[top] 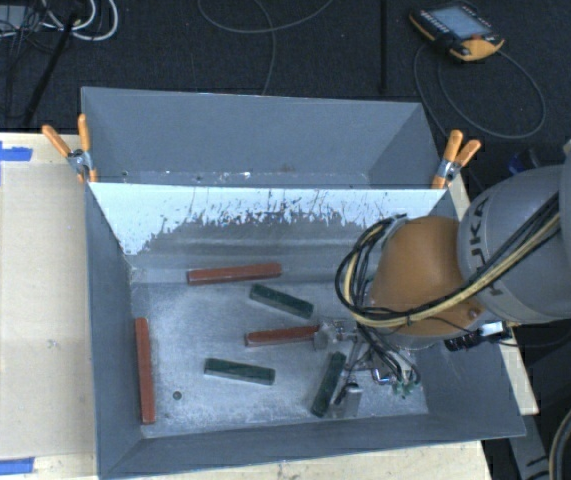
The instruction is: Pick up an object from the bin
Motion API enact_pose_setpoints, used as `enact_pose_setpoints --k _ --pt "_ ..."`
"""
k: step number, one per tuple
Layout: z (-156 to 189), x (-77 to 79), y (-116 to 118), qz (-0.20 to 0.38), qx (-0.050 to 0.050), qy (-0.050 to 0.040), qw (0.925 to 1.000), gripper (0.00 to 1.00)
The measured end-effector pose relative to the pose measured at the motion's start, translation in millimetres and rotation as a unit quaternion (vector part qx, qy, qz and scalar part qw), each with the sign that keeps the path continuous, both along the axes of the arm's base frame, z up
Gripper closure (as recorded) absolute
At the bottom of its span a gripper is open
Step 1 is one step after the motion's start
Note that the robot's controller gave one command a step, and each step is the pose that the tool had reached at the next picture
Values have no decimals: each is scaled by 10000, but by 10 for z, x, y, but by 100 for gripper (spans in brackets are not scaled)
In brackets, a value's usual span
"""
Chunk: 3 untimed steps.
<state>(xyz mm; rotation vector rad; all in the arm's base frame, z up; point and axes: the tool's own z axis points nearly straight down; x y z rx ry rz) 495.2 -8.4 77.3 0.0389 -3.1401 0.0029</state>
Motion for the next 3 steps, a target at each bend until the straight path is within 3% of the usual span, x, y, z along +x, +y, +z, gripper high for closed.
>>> enact_pose_setpoints --k 1,2,3 --pt "-63 109 -401 -223 9 -4 9997 100" --pt "-64 109 -401 -220 9 -4 9998 100" --pt "1702 31 -536 -405 6 -47 9992 100"
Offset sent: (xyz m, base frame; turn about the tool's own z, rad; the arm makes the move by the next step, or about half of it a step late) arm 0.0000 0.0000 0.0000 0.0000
